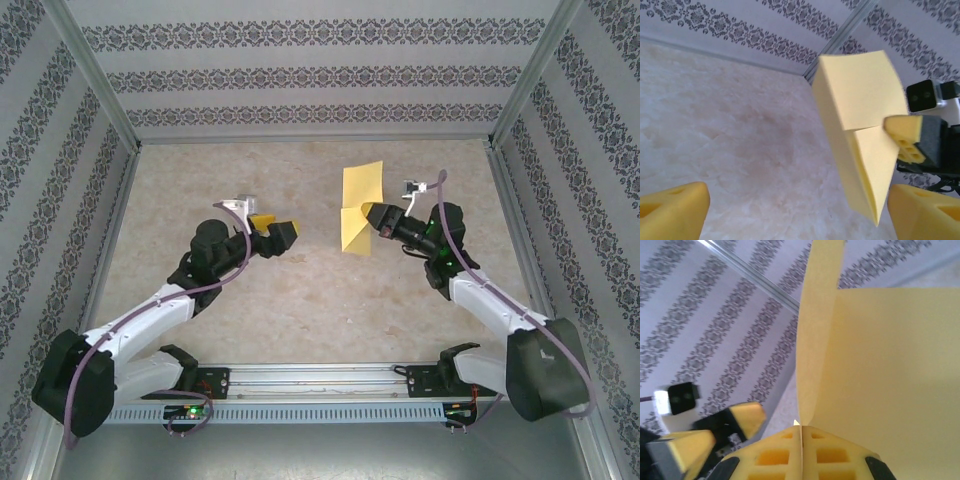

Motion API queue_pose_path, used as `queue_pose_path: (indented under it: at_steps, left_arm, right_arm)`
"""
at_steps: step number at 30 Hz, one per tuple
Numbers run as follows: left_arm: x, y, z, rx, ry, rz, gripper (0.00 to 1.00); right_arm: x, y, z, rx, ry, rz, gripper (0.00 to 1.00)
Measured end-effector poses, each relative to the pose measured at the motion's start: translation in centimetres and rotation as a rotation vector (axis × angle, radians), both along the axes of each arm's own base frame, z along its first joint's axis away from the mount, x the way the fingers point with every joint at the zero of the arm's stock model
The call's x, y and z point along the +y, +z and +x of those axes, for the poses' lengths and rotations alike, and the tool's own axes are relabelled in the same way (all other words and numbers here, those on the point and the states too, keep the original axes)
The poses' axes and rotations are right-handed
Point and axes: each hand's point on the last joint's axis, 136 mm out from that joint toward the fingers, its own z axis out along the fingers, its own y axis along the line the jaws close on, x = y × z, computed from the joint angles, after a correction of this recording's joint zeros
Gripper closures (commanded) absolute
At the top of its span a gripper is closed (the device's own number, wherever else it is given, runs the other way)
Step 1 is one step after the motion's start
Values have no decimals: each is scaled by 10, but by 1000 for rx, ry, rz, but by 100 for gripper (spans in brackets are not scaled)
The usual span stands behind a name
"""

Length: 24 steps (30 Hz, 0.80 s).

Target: Fold a paper plane with a square sheet of paper (fold left side to right side)

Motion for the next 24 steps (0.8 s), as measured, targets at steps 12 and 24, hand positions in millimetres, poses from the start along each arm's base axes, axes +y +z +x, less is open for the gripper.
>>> queue_pose_path:
  at_steps: [12, 24]
  left_arm:
    - [-54, 40, -9, 27, -381, -333, 13]
    - [-94, 36, -8, 125, -577, -457, 37]
  right_arm:
    - [21, 58, -20, -142, 101, 102, 100]
    - [48, 49, -19, -122, 163, 105, 100]
